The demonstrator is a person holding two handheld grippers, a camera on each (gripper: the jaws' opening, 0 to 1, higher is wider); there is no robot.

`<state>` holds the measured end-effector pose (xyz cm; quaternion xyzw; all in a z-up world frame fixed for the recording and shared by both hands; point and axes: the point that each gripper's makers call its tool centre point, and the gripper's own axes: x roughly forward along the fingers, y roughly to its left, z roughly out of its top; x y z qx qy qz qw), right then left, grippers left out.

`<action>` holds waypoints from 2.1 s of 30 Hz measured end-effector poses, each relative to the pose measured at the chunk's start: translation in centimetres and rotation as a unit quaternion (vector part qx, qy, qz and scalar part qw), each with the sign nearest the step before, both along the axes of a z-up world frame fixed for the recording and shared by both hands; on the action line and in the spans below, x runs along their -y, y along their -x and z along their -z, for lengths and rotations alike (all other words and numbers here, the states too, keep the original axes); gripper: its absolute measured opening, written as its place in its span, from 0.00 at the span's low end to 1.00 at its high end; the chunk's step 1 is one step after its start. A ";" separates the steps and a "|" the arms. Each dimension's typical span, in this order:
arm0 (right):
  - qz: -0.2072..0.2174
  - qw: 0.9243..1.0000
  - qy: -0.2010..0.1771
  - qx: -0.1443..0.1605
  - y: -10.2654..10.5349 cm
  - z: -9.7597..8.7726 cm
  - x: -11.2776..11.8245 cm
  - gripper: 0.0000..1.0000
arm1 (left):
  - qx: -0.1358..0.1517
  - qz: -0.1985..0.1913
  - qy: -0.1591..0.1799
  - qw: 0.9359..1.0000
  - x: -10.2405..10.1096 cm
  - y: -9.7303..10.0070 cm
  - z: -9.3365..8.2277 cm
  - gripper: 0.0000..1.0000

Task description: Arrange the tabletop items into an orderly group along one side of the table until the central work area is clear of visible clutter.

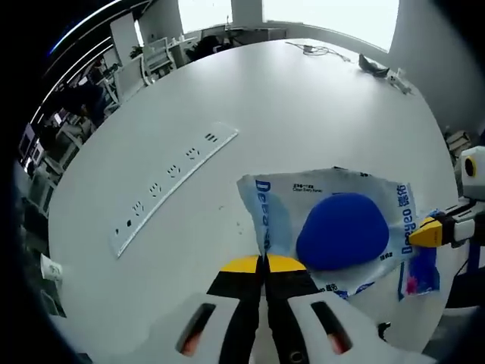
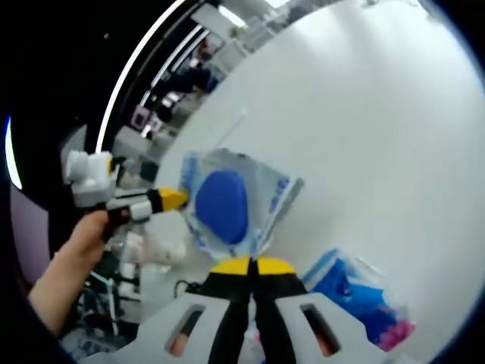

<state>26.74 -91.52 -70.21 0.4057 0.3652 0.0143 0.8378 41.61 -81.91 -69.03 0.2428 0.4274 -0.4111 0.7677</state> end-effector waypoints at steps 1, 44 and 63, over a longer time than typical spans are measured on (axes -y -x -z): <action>0.001 1.000 0.003 0.004 -0.1 -0.4 0.3 0.00 | 0.001 -0.003 0.002 1.000 -0.1 0.1 -0.3 0.00; -0.131 0.983 0.127 0.033 -2.2 0.1 0.6 0.00 | 0.155 -0.280 -0.024 0.947 -5.9 6.9 0.2 0.00; -0.147 0.983 0.108 0.023 -4.1 2.1 -1.2 0.00 | 0.154 -0.304 -0.051 0.939 -8.0 5.0 2.1 0.00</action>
